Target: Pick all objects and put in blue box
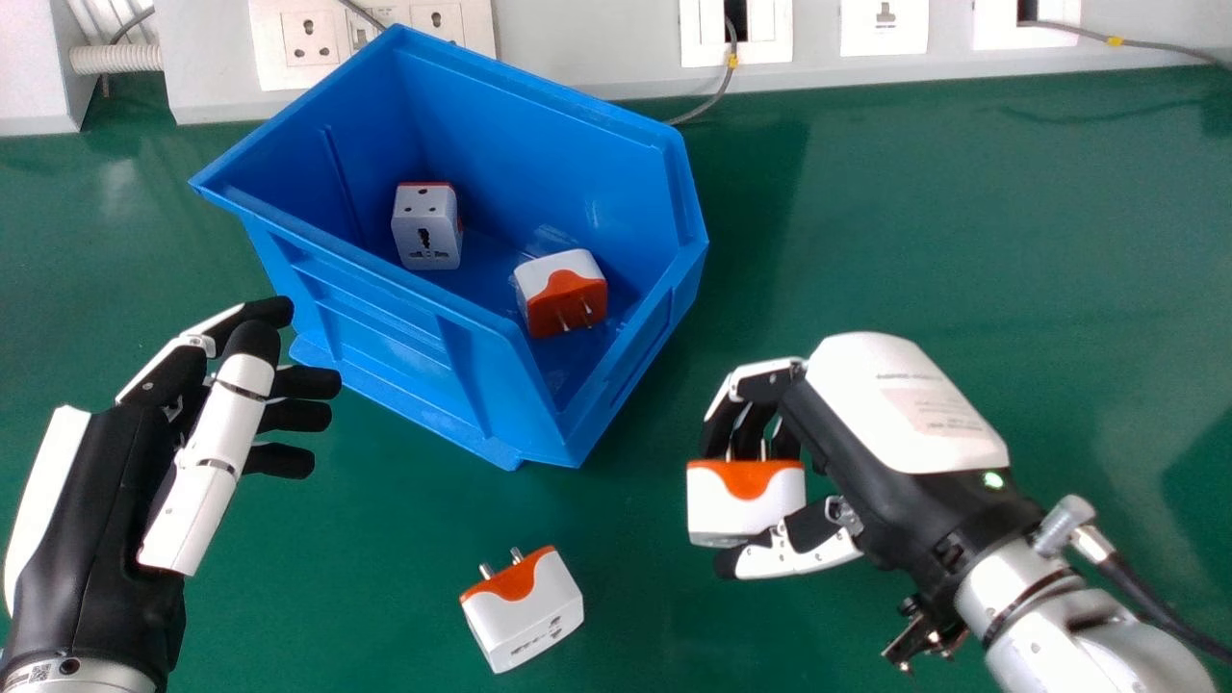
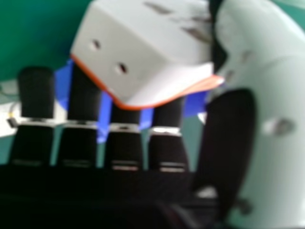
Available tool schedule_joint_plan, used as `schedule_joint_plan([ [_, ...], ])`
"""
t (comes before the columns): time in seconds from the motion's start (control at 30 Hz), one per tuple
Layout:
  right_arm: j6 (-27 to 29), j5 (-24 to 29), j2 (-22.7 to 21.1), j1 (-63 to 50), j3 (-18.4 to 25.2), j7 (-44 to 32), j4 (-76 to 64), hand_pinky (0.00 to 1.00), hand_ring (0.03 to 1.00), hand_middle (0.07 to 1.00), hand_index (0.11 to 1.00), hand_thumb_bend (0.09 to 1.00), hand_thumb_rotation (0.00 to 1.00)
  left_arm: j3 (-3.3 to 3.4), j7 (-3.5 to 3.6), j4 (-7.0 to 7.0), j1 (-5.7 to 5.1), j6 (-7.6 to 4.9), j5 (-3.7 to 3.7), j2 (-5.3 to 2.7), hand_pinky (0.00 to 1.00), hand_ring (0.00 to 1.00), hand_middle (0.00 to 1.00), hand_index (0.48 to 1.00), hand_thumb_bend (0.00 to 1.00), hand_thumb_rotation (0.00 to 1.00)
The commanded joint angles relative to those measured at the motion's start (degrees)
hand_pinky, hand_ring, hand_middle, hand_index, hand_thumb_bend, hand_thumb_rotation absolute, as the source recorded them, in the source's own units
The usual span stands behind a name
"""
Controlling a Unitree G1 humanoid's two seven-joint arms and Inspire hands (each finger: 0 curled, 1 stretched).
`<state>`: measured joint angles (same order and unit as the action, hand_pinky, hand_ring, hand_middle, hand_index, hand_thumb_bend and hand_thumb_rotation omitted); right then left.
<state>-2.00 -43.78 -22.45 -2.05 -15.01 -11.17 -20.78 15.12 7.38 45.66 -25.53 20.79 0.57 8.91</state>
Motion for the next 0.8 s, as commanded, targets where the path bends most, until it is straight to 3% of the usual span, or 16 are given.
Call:
schedule_joint_plan([
  [0.0,-0.37,0.49,0.65,0.56,1.50,0.35,-2.92,0.33,0.426,0.518,0.535,0.490,0.00,0.54,-0.24,0.64,0.44,-0.28,0.15,0.36,0.56,0.64,0.65,0.801,0.47,0.85],
  [0.17,-0.31,0.68,0.93,1.01,2.45,0.63,-3.99,0.33,0.428,0.520,0.535,0.491,0.00,0.43,-0.31,0.34,0.85,-0.24,0.11,0.33,0.56,0.64,0.65,0.801,0.48,0.85],
  [0.43,-0.77,0.64,1.76,2.59,3.54,0.55,-4.86,0.32,0.428,0.519,0.537,0.490,0.00,0.35,-0.36,-1.68,1.91,-1.03,-0.18,0.42,0.56,0.64,0.65,0.800,0.48,0.84],
  [0.77,-3.44,0.65,3.01,5.75,4.90,-0.15,-6.94,0.32,0.429,0.522,0.537,0.490,0.00,0.10,-0.56,-2.30,2.18,-1.25,-0.21,0.19,0.56,0.64,0.66,0.800,0.48,0.84],
])
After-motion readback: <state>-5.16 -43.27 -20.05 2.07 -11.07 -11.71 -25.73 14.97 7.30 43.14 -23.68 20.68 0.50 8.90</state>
